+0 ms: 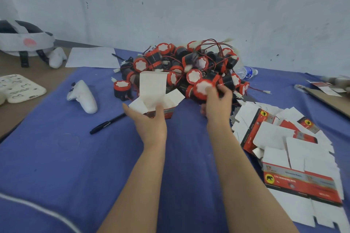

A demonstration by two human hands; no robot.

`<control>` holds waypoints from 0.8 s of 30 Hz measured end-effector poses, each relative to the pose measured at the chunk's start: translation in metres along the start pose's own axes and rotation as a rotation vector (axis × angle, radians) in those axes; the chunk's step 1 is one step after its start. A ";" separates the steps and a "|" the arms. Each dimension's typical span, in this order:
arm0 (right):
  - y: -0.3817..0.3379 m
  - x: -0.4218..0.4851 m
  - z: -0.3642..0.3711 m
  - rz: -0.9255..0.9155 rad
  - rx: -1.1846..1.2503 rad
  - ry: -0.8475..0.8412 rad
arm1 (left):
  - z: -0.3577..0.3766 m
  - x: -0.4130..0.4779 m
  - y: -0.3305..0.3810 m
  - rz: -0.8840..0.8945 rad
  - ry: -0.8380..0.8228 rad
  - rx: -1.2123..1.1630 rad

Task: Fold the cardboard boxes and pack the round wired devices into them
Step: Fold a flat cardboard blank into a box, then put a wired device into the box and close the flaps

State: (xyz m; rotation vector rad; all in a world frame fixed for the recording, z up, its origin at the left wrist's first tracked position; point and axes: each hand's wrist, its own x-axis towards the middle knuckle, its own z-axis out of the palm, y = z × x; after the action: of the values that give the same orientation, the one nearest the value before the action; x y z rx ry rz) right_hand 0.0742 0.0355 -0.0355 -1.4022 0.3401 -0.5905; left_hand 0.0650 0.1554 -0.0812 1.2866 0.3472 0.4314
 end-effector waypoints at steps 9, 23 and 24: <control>-0.004 -0.025 -0.014 -0.138 0.005 -0.175 | 0.016 -0.023 -0.002 0.081 -0.284 0.137; 0.033 -0.019 -0.013 -0.330 -0.727 -0.059 | 0.009 -0.019 -0.002 0.093 -0.270 0.535; 0.032 -0.017 -0.014 -0.305 -0.684 -0.033 | 0.008 -0.019 -0.001 0.110 -0.274 0.533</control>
State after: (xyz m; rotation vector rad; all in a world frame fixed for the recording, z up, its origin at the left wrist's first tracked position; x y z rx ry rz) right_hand 0.0578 0.0355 -0.0707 -2.1449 0.3168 -0.7354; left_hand 0.0524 0.1385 -0.0803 1.8681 0.1612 0.2540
